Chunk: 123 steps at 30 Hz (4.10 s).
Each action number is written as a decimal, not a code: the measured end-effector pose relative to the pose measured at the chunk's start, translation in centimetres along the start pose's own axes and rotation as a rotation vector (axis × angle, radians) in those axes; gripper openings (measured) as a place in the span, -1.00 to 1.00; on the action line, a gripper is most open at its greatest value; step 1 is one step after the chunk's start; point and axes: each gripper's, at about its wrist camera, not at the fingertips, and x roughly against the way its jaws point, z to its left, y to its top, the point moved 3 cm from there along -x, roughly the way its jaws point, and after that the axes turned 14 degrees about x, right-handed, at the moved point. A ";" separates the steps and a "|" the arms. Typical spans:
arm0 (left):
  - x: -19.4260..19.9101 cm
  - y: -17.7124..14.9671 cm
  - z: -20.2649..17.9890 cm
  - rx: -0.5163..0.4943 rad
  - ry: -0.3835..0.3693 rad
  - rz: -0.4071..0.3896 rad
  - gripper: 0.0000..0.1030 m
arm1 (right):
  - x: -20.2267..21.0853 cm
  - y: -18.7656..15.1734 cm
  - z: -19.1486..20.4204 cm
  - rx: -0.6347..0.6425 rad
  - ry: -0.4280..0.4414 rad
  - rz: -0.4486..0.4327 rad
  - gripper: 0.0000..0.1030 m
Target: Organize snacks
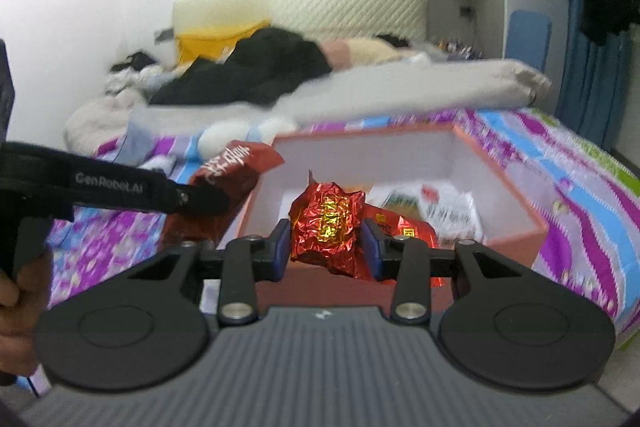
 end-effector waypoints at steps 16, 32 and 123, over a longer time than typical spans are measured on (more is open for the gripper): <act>-10.9 6.3 1.7 0.045 0.091 0.021 -0.57 | -11.1 2.3 -4.5 -0.054 0.046 0.051 -0.39; -11.7 6.1 3.5 0.039 0.136 0.055 0.07 | -13.7 0.9 -5.2 -0.094 0.067 0.141 -0.39; 8.3 -1.7 -1.7 -0.099 0.287 -0.066 1.00 | 3.8 -2.0 -3.6 -0.148 -0.090 0.058 1.00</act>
